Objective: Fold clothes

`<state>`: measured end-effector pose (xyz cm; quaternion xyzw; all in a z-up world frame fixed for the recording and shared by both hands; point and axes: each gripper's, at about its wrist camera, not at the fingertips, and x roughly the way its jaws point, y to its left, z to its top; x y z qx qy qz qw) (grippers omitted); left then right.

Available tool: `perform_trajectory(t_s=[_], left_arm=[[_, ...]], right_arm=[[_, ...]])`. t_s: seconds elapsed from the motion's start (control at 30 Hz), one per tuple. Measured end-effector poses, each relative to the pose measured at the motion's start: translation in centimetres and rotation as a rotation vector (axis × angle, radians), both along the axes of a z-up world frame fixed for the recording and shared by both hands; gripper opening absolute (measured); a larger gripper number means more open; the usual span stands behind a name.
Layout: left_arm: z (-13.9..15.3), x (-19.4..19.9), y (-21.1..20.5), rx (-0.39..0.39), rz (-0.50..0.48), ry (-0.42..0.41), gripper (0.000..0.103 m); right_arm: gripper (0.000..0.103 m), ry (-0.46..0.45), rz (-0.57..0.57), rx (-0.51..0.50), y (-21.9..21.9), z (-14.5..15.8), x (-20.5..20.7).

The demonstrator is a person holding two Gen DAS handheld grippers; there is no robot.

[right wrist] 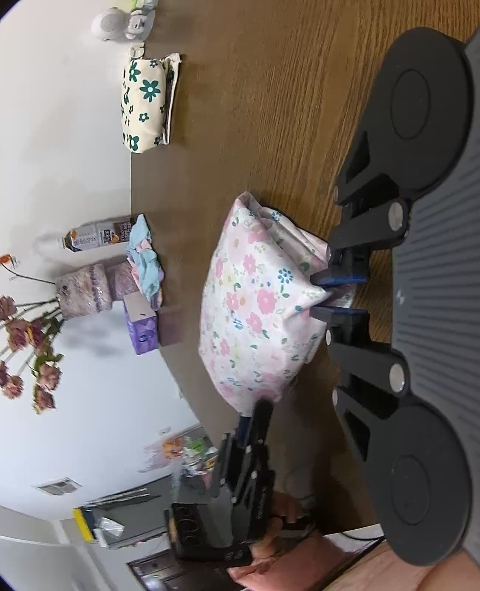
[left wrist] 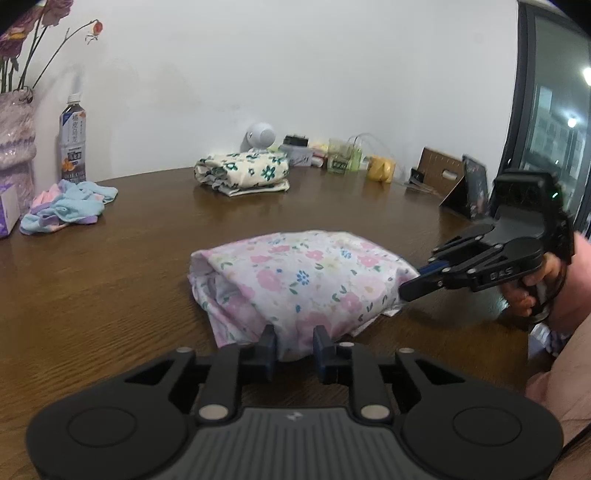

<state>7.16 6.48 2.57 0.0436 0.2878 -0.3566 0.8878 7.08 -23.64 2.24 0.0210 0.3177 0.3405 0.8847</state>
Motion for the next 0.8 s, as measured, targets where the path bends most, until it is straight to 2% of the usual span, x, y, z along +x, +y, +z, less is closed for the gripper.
perform_trajectory(t_s=[0.1,0.2,0.23,0.3,0.33,0.4,0.43,0.53,0.6,0.63,0.73,0.8], left_arm=[[0.0,1.2,0.2,0.023,0.079,0.016,0.020],[0.2,3.0,1.3,0.030,0.223,0.022,0.023],[0.4,3.5,1.9,0.026,0.283,0.020,0.029],[0.9,4.1,3.0,0.008,0.395,0.013,0.032],[1.2,4.2,3.5,-0.004,0.449,0.007,0.038],[1.9,3.8,4.3,-0.028,0.511,-0.004,0.044],[2.2,3.3,4.4,-0.038,0.517,-0.010,0.046],[3.3,0.9,3.3,-0.045,0.395,-0.034,0.056],[3.5,-0.8,1.8,-0.025,0.304,-0.061,0.062],[3.6,-1.6,1.0,-0.016,0.259,-0.072,0.065],[3.2,-3.5,-2.1,0.005,0.149,-0.065,0.067],[2.9,-4.1,-4.0,0.034,0.136,-0.050,0.067]], right_arm=[[0.007,-0.002,0.021,-0.011,1.1,0.0,-0.2],[0.007,0.003,0.058,0.006,3.1,0.1,-0.2],[0.007,0.005,0.071,0.012,3.7,0.2,-0.2],[0.007,0.008,0.096,0.023,5.1,0.2,-0.2],[0.007,0.009,0.108,0.029,5.8,0.3,-0.2],[0.007,0.013,0.133,0.040,7.1,0.3,-0.2],[0.007,0.017,0.144,0.046,7.8,0.3,-0.1],[0.012,0.040,0.171,0.054,9.4,0.1,0.1],[0.020,0.040,0.174,0.043,9.2,0.3,-0.2],[0.023,0.040,0.162,0.036,8.7,0.4,-0.3],[0.026,0.024,0.087,0.007,5.9,0.9,-0.9],[0.029,0.005,0.016,-0.016,4.1,1.3,-1.7]])
